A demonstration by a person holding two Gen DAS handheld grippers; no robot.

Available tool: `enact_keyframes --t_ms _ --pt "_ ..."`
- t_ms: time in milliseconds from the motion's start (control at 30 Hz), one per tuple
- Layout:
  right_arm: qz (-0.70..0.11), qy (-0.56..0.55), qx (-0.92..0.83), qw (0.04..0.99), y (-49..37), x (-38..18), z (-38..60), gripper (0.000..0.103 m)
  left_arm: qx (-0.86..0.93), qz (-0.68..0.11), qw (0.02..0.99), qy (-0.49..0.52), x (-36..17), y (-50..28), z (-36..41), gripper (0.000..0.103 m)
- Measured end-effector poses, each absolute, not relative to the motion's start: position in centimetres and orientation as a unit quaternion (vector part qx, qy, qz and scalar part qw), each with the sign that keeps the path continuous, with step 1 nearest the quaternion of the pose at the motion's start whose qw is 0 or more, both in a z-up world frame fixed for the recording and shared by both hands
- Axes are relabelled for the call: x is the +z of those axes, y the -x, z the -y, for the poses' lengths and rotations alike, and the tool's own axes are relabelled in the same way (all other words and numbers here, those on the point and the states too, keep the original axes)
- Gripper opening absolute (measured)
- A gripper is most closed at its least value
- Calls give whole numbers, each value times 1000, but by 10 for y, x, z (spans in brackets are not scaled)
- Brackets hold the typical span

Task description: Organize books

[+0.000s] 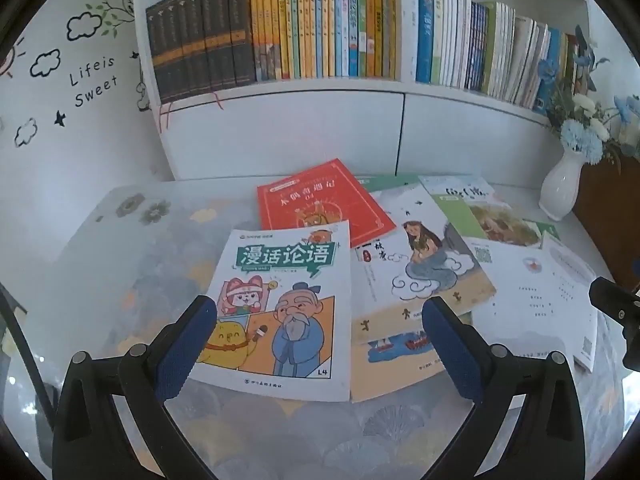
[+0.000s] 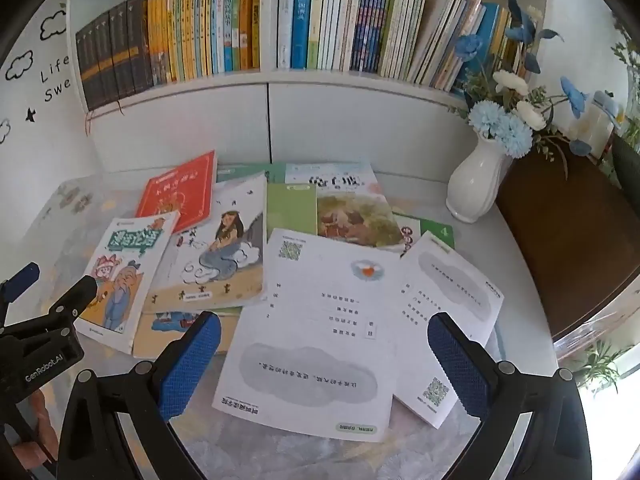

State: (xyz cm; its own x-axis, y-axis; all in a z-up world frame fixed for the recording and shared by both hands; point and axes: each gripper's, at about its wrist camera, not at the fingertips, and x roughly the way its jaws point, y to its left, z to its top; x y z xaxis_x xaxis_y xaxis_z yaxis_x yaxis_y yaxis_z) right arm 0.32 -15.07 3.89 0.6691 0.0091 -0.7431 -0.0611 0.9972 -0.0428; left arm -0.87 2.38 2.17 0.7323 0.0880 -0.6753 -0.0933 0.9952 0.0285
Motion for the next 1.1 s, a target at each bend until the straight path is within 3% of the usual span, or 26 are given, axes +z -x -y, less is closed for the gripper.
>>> enact_keyframes --t_ms 1100 --pt "-353 39 10 935 12 55 136 97 72 -337 939 3 30 15 -36 102"
